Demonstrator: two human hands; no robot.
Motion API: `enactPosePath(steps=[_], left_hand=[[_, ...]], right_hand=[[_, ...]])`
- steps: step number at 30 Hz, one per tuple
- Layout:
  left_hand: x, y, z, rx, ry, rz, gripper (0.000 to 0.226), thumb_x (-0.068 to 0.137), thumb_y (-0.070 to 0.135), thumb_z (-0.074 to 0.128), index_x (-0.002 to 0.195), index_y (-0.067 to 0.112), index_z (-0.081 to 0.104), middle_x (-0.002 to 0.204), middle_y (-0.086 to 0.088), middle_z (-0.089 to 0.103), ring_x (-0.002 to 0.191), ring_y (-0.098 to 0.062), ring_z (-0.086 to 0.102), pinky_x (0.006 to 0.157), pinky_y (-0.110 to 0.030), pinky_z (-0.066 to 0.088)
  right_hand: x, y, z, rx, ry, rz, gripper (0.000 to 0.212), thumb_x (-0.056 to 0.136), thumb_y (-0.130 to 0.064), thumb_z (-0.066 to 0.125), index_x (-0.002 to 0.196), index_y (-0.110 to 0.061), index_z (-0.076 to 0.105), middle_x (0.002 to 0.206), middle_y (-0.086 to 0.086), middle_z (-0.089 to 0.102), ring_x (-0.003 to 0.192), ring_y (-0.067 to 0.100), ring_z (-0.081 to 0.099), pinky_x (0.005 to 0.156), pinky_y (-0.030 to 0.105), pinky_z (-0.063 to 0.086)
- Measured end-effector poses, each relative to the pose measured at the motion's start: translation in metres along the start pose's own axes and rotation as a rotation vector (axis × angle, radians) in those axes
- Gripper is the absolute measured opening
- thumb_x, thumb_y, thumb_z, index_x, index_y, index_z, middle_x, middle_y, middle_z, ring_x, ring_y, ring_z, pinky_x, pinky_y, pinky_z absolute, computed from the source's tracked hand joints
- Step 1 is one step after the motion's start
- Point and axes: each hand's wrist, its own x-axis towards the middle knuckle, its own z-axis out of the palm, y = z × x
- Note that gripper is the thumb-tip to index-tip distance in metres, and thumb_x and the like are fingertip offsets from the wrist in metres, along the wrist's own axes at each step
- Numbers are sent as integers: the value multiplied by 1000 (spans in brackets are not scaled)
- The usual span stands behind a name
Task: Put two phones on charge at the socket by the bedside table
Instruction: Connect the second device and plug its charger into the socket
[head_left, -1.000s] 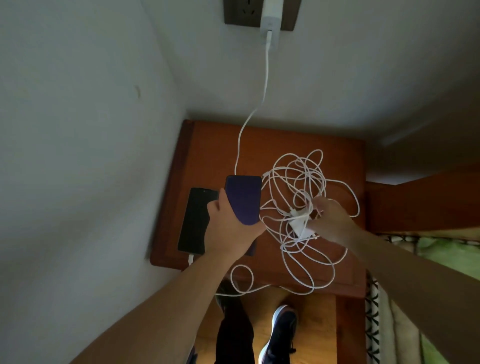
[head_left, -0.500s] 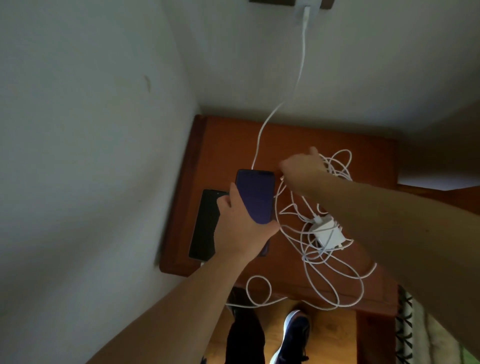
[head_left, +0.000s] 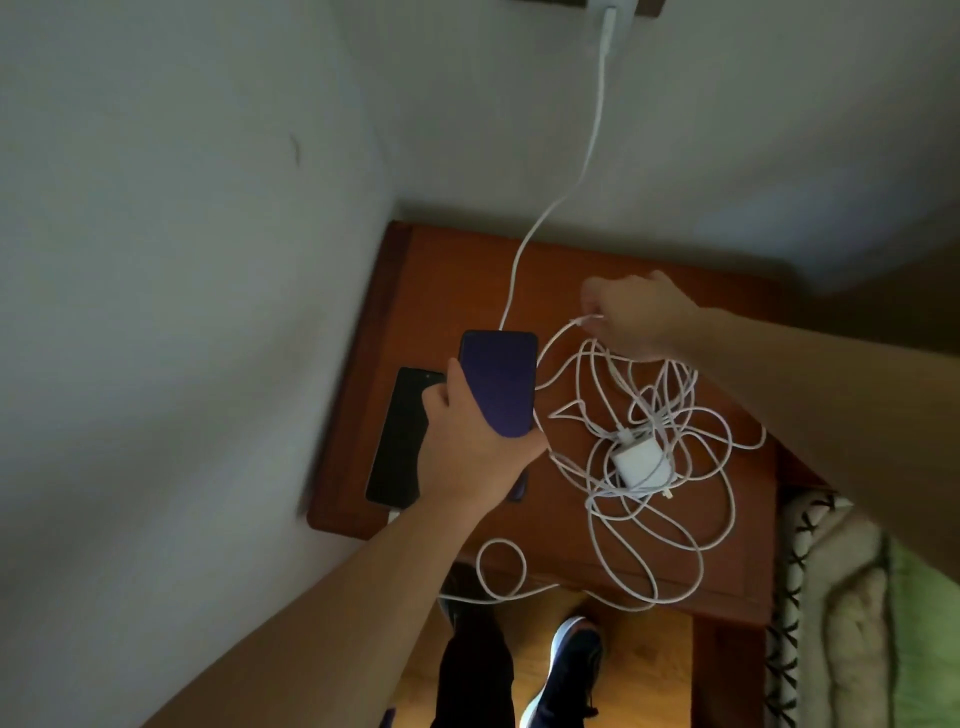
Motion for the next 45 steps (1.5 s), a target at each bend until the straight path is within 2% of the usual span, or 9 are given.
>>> enactPosePath(steps=[3, 8, 13, 18, 22, 26, 33, 39, 45], left_hand=[[-5, 4, 3, -26, 17, 11, 98, 67, 38, 82, 146, 27, 25, 130, -2, 39, 81, -12, 49, 72, -31, 43], [-15, 13, 8, -85, 9, 19, 93, 68, 35, 82, 143, 27, 27, 121, 4, 35, 74, -3, 42, 73, -28, 41], [-22, 22, 6, -81, 12, 35, 96, 71, 34, 81, 146, 27, 22, 116, 7, 29, 71, 0, 37, 74, -28, 38], [-30, 34, 5, -89, 12, 43, 98, 70, 34, 82, 146, 28, 21, 112, 10, 25, 80, -4, 45, 75, -28, 39], [-38, 46, 8, -87, 14, 64, 104, 68, 37, 82, 150, 28, 18, 116, 10, 25, 92, -9, 46, 78, -27, 38], [-48, 53, 14, -80, -3, 84, 104, 70, 38, 81, 150, 27, 16, 132, 2, 32, 88, -8, 40, 80, -28, 39], [-48, 40, 24, -84, 17, 103, 103, 67, 41, 82, 148, 29, 20, 133, 2, 35, 92, -7, 41, 80, -29, 41], [-38, 28, 21, -52, 4, 108, 107, 70, 41, 81, 152, 25, 14, 136, 1, 33, 96, -6, 40, 79, -27, 38], [-32, 36, 19, -48, -15, 107, 99, 71, 39, 81, 147, 26, 19, 113, 11, 25, 84, -4, 42, 77, -25, 38]], right_hand=[[-2, 5, -12, 217, -89, 36, 27, 100, -27, 44, 119, -12, 55, 112, 11, 62, 90, 25, 54, 77, 32, 41], [-5, 9, -24, 626, -217, 203, 37, 98, -33, 43, 111, -7, 64, 104, 10, 60, 95, 24, 55, 97, 45, 46], [-9, 21, -23, 858, 101, 353, 17, 94, -24, 59, 98, -9, 68, 74, 5, 61, 71, 18, 56, 62, 30, 48], [-28, 40, -38, 1129, 321, 381, 22, 90, -20, 65, 107, -6, 67, 74, -1, 65, 62, 6, 62, 67, 21, 52], [-50, 46, -54, 1080, 172, 304, 23, 98, -28, 52, 115, -17, 63, 74, 1, 61, 73, 13, 64, 75, 26, 48], [-57, 49, -45, 1019, 83, 317, 30, 96, -8, 46, 119, -16, 62, 85, 2, 58, 87, 17, 60, 89, 33, 47], [-34, 40, -8, 1058, 391, 394, 25, 85, 2, 64, 95, -20, 56, 80, 2, 67, 72, 15, 66, 71, 33, 57], [-25, 47, 10, 797, 144, 261, 16, 93, -16, 51, 104, -17, 63, 93, 7, 64, 78, 20, 59, 66, 31, 45], [-28, 62, 16, 247, 95, 100, 38, 78, 5, 61, 111, -16, 61, 107, 11, 67, 96, 29, 62, 78, 34, 52]])
